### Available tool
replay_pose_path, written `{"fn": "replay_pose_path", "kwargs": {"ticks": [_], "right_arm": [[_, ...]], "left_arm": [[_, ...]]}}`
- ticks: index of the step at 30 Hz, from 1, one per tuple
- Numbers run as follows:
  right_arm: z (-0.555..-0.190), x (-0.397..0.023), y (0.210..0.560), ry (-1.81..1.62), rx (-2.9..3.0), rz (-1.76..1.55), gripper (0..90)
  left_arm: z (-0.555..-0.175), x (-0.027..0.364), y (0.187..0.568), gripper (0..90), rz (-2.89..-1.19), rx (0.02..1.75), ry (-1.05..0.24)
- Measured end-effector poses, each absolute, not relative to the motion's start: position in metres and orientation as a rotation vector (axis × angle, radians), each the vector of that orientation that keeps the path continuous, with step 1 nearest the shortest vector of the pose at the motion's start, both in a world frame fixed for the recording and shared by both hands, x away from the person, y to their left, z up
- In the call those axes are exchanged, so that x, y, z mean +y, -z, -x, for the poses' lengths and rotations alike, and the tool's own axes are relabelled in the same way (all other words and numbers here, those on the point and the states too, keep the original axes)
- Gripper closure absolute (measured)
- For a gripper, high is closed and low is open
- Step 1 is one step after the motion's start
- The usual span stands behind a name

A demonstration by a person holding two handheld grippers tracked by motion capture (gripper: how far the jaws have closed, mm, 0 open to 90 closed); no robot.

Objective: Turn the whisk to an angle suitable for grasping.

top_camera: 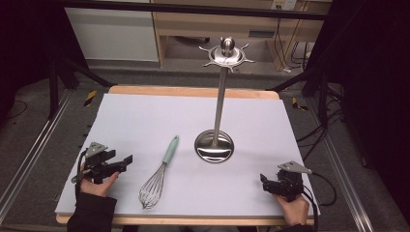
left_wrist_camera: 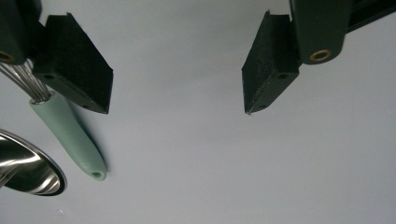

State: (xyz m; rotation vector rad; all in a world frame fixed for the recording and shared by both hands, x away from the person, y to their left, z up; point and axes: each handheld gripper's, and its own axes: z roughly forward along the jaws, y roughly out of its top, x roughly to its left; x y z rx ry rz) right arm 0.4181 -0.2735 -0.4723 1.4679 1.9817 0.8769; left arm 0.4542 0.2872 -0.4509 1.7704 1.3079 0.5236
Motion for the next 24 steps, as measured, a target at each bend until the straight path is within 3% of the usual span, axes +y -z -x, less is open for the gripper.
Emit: {"fn": "replay_pose_path", "kwargs": {"ticks": [4,24], "right_arm": [[-0.417,-0.276,0.471,-0.890,1.951,-1.480,14.9],[-0.416,-0.278,0.472,-0.880,1.953,-1.506,13.9]], "left_arm": [[-0.450,0.281,0.445,29.0,-1.751,1.296,-0.503],[-0.450,0.244,0.422,29.7,-1.845,1.187,-0.487]]}}
